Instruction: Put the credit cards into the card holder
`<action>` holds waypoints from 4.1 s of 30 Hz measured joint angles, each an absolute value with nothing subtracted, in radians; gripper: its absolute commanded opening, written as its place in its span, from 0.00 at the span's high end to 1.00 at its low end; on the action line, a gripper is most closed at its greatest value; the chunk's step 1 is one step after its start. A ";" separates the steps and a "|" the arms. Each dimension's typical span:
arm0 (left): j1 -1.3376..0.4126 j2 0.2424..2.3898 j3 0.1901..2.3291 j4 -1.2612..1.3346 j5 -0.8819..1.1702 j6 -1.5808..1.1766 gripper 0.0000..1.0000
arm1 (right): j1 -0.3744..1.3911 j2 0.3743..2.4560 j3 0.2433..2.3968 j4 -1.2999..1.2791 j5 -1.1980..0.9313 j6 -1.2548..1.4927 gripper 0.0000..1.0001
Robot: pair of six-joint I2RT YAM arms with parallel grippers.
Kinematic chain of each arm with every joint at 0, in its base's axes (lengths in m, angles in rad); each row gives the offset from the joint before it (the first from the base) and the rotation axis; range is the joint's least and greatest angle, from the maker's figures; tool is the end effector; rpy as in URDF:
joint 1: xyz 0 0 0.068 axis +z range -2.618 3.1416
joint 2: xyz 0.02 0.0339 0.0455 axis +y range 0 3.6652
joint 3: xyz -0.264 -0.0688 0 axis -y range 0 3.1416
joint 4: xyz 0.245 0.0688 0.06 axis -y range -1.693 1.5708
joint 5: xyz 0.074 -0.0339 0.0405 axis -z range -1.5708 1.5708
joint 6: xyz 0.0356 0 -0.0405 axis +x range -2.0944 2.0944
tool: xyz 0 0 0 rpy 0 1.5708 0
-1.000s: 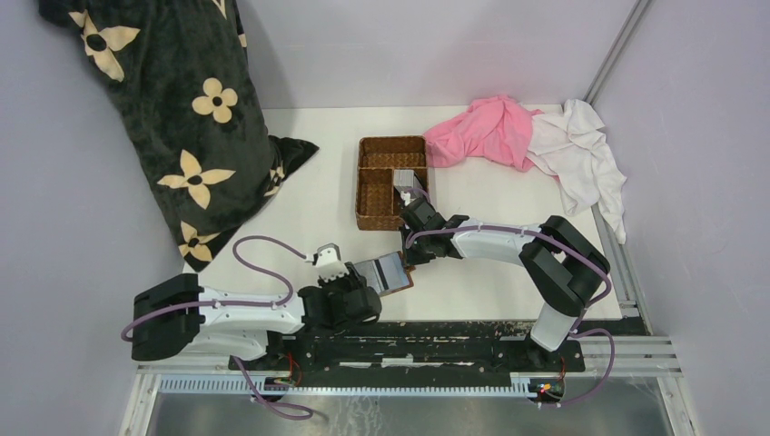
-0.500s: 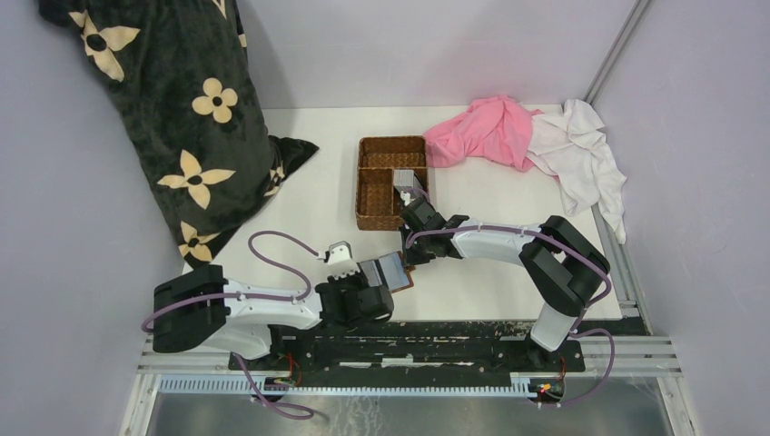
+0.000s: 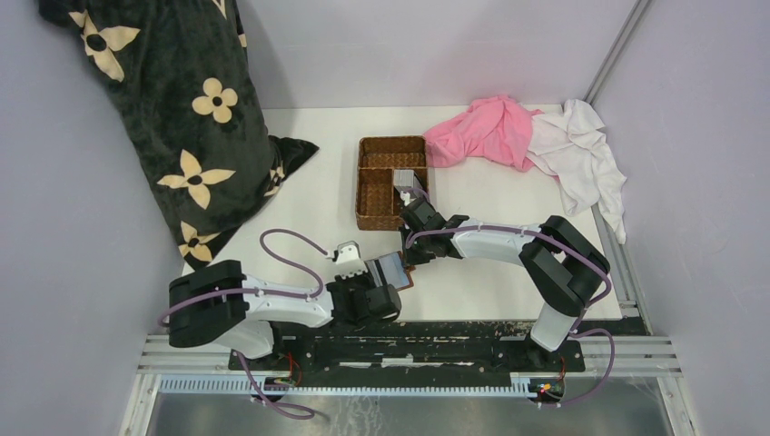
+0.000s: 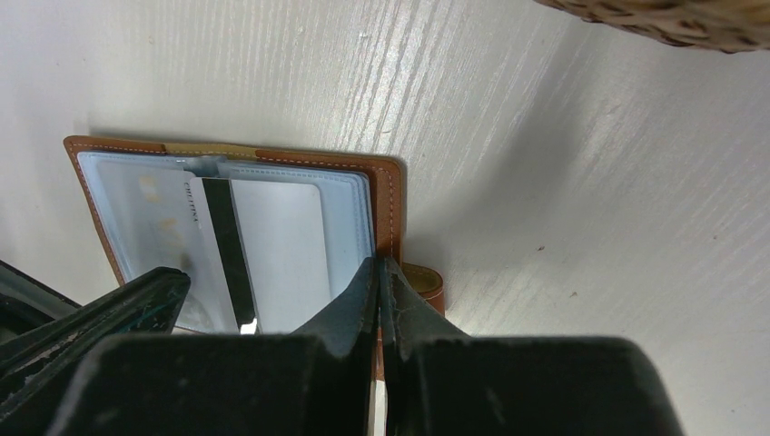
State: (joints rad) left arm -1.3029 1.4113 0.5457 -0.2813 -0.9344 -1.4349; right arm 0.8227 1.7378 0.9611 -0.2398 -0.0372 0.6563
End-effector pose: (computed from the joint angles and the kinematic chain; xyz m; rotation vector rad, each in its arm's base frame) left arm 0.0863 -0.2062 0.1397 -0.3729 2.1199 -0.2346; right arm 0.2292 0.2489 0.1517 -0.2389 2.6921 0.5553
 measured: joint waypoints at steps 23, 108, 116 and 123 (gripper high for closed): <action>-1.302 1.514 0.600 -0.204 -0.934 -1.385 0.97 | 0.823 1.737 0.961 -0.239 -0.041 0.649 0.95; -0.694 1.359 0.650 0.152 -0.581 -0.768 0.26 | 0.561 2.030 1.729 -0.626 0.099 0.510 0.48; -0.682 1.425 0.653 0.204 -0.518 -0.747 0.27 | 0.526 2.030 1.676 -0.570 0.043 0.577 0.48; -0.678 1.439 0.657 0.242 -0.493 -0.734 0.28 | 0.507 2.030 1.636 -0.527 -0.017 0.629 0.53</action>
State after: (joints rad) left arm -0.6777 1.4395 0.6571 0.2420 -0.4931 -0.7341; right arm 0.5072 2.0304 1.6356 -0.5274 -0.0166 0.6289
